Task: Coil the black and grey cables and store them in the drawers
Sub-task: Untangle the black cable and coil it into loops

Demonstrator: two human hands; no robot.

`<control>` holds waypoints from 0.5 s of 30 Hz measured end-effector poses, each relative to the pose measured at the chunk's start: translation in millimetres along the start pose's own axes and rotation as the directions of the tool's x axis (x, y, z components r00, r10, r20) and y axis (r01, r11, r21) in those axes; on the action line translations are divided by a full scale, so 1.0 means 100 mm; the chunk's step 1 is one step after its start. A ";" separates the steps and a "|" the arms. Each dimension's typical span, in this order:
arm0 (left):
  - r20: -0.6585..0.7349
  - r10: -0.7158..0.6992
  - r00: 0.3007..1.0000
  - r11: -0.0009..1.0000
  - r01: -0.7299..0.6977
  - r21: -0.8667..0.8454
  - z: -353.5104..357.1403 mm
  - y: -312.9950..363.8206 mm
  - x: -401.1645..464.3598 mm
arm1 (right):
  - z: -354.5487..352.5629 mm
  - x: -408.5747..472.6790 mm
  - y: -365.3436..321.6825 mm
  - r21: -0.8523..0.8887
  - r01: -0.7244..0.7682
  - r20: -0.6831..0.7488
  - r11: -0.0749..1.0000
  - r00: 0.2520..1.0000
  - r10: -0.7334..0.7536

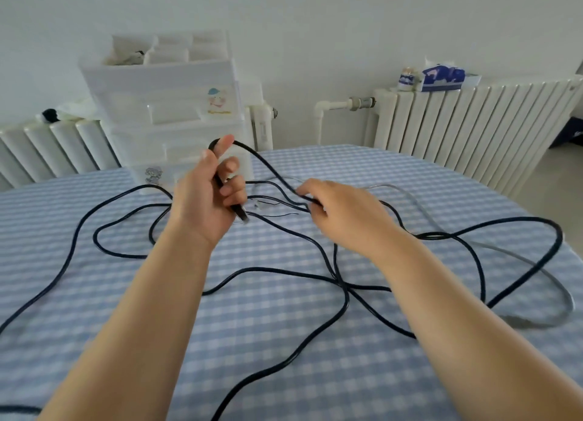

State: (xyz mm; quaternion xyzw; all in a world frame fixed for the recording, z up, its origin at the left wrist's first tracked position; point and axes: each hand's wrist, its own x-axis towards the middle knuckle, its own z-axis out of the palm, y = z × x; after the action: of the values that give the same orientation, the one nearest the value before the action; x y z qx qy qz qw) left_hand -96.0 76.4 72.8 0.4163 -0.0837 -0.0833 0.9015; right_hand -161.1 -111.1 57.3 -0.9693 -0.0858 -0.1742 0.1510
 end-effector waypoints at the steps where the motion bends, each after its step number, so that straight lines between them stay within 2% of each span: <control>1: -0.016 0.037 0.999 0.994 -0.035 0.106 0.01 -0.02 -0.01 | 0.02 -0.01 -0.05 -0.011 0.030 0.029 0.999 0.999 -0.030; 3: 0.004 0.099 0.995 0.952 -0.095 0.291 0.07 -0.08 -0.05 | 0.05 -0.02 -0.13 -0.022 0.076 0.089 0.997 0.993 -0.074; 5: 0.075 0.162 0.984 0.860 -0.178 0.479 0.14 -0.18 -0.10 | 0.07 -0.04 -0.22 -0.029 0.122 0.140 0.992 0.983 -0.117; 8: 0.255 0.189 0.948 0.593 -0.317 0.740 0.18 -0.32 -0.16 | 0.10 -0.09 -0.32 -0.032 0.202 0.127 0.979 0.972 -0.196; 10: 0.321 0.166 0.932 0.451 -0.361 0.816 0.18 -0.34 -0.19 | 0.08 -0.10 -0.34 -0.022 0.202 0.109 0.979 0.974 -0.199; 12: 0.365 0.194 0.910 0.300 -0.410 0.861 0.19 -0.30 -0.21 | 0.03 -0.09 -0.33 0.171 0.093 0.141 0.981 0.983 -0.118; 13: 0.392 0.216 0.894 0.180 -0.431 0.884 0.20 -0.28 -0.23 | -0.01 -0.09 -0.33 0.339 0.016 0.180 0.941 0.980 -0.082; 15: 0.457 0.258 0.851 -0.080 -0.452 0.888 0.20 -0.23 -0.26 | -0.09 -0.09 -0.32 0.600 -0.110 0.278 0.793 0.958 -0.078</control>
State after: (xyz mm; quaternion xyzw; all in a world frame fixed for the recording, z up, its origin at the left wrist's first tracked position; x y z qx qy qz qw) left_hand -127.6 52.7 65.6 0.8714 -0.2869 0.2090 0.3386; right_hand -178.6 -85.2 70.1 -0.8842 -0.1500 0.0070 0.4423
